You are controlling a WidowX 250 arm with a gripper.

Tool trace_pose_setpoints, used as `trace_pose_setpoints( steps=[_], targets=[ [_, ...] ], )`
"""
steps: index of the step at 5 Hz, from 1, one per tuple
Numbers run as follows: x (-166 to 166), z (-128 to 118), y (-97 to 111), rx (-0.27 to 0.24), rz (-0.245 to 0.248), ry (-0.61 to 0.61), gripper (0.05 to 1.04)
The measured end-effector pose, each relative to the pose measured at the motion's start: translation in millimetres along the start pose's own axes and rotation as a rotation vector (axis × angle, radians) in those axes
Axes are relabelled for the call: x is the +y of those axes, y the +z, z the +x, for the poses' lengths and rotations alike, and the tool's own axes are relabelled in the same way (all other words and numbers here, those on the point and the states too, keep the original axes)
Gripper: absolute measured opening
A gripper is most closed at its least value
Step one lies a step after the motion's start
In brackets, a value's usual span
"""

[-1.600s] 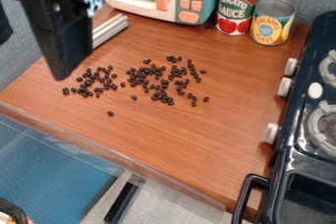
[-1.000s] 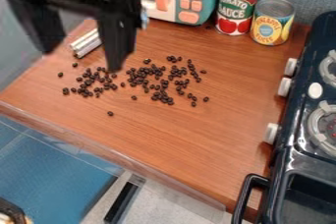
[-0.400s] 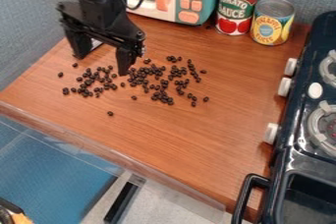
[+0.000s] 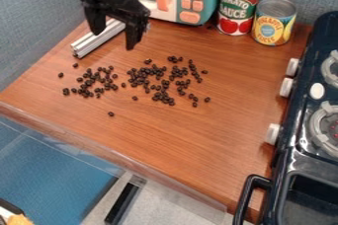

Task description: Sweep into pile

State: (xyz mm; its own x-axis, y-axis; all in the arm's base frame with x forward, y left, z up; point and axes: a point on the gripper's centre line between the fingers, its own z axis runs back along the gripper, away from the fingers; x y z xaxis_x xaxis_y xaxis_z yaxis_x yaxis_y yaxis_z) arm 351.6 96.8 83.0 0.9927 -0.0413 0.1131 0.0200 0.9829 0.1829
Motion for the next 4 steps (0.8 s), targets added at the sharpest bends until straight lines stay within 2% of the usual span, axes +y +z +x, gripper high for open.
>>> trace_pose_setpoints(
  steps=[1,2,3,4],
  targets=[
    [19.8,20.9,-15.8,0.027,0.03,-0.043,0.999],
    [34.2,32.1,-20.7,0.038,0.034,-0.12,0.999],
    [48.3,35.9,-23.1,0.019,0.012,-0.184,0.999],
    [62.5,33.6,-30.7,0.001,-0.002,-0.18,0.999]
  ],
)
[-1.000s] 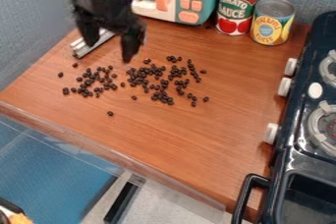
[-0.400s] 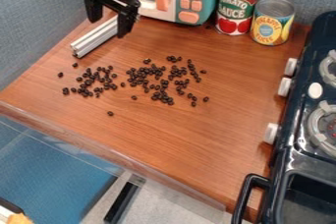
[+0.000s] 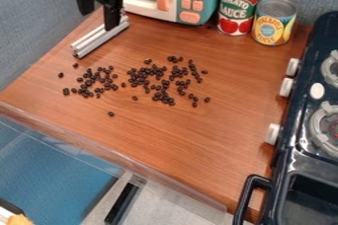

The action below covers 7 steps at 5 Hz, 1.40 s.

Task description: Sweep into pile

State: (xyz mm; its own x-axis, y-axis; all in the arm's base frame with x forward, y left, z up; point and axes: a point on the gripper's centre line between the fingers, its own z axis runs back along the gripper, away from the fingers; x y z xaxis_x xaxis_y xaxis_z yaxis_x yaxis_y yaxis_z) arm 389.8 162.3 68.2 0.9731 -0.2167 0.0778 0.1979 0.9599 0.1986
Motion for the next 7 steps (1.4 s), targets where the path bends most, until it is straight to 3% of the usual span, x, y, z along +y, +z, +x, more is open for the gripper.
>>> trace_pose_setpoints(
  steps=[2,4,5,7],
  targets=[
    [5.1,2.5,-16.7,0.001,-0.005,0.006,0.999],
    [9.9,3.9,-42.8,0.035,0.037,0.019,0.999],
    [11.8,9.2,-45.1,0.04,0.07,0.033,0.948],
    [11.0,10.9,-45.9,0.049,0.087,0.067,0.38]
  ],
)
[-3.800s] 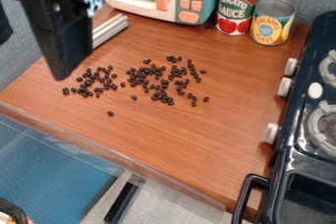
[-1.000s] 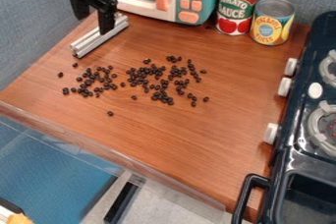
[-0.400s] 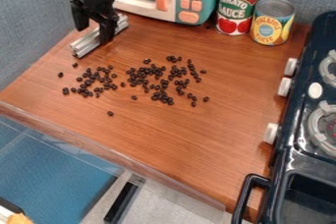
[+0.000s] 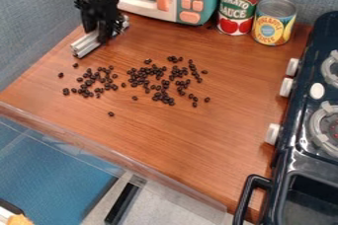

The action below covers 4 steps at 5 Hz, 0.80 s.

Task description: Sweep into pile

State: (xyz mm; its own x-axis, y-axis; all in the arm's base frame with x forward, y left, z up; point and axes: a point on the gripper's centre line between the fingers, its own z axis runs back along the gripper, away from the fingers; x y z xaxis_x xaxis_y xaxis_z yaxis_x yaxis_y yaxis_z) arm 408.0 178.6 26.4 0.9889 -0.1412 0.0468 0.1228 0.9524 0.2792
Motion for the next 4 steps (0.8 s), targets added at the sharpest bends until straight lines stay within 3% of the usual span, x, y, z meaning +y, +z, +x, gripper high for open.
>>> trace_pose_setpoints(
  steps=[3,4],
  targets=[
    [-0.5,-9.4,-3.0,0.029,0.023,-0.02,0.361],
    [7.4,-22.8,-3.5,0.048,0.031,-0.032,0.361]
  ],
)
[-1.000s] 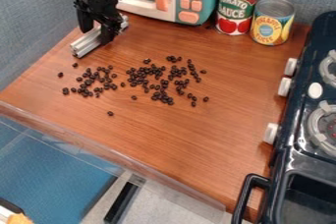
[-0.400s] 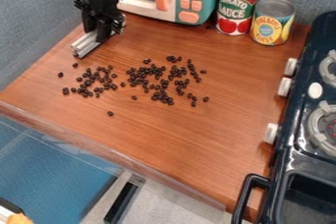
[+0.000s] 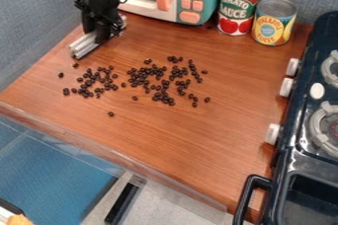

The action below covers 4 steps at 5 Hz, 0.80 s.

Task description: Sweep into pile

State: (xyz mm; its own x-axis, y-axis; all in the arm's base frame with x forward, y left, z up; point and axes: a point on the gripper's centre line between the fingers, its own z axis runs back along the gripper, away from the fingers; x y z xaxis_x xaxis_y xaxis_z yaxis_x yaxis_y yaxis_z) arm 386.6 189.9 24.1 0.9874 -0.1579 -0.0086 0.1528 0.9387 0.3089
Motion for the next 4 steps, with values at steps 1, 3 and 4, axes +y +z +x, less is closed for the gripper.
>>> trace_pose_setpoints(
  steps=[1,3,4],
  targets=[
    [10.5,-15.9,-3.5,0.023,-0.007,0.012,0.361],
    [28.0,-40.3,-1.0,0.06,-0.017,0.06,0.361],
    [19.8,-51.9,-4.3,0.082,-0.032,0.049,0.361]
  ],
)
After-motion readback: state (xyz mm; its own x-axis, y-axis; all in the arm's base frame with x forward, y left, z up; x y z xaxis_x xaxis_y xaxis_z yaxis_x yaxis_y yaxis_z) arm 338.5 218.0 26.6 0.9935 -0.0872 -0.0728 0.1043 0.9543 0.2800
